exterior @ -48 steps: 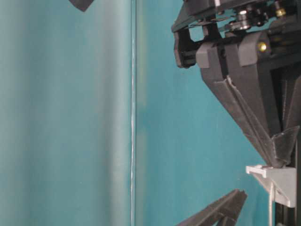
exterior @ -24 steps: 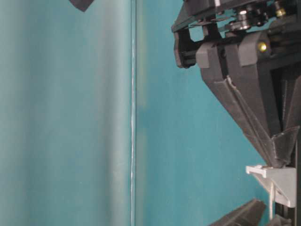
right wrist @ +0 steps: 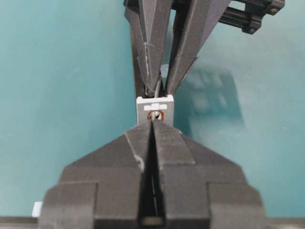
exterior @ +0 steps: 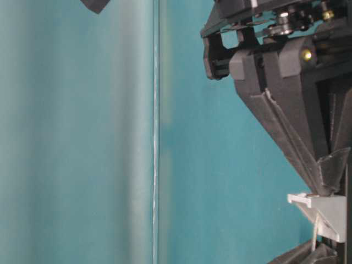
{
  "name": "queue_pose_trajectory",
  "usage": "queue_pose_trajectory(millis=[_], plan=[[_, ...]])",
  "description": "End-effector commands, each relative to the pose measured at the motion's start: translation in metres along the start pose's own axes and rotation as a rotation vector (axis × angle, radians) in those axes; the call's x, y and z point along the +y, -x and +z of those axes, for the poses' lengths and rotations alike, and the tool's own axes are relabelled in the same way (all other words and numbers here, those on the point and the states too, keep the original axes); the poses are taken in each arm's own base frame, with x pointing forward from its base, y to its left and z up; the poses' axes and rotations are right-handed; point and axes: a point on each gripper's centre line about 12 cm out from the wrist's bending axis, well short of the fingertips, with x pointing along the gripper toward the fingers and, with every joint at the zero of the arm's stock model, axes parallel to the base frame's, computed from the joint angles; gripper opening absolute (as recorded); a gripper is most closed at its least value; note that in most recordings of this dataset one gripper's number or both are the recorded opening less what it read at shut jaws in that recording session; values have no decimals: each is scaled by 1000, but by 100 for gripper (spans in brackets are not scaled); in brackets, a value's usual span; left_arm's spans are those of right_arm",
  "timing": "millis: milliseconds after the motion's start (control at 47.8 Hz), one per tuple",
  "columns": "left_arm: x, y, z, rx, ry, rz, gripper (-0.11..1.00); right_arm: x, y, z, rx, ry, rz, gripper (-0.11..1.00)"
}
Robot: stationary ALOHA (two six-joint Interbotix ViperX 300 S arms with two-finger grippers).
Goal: Insert the wire into the hole on the left side and pull it with the left arm.
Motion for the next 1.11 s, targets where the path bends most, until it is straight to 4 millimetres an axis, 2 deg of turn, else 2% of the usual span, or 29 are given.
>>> queue_pose_trajectory(millis=[0,545,607,670,921,963,1089], plan=[[0,1,10,-31,3,-1,-9,5,-2,11,-30,-14,10,-2],[-1,1,12,-39,0,-3,-9,3,-3,8,15,-25,9,0],[-1,1,12,-37,-2,-5,-9,3,-2,8,23,-24,12,8],[-1,2,13,-38,-1,-4,-9,3,-1,9,34,-24,15,21],[-1,7,14,-41,-2,-5,-9,0,8,15,38,-24,17,89],[-1,10,13,-38,-1,-6,-9,0,9,15,36,-24,17,93],[-3,18,14,-34,-1,-10,-11,-2,11,15,42,-22,16,93]])
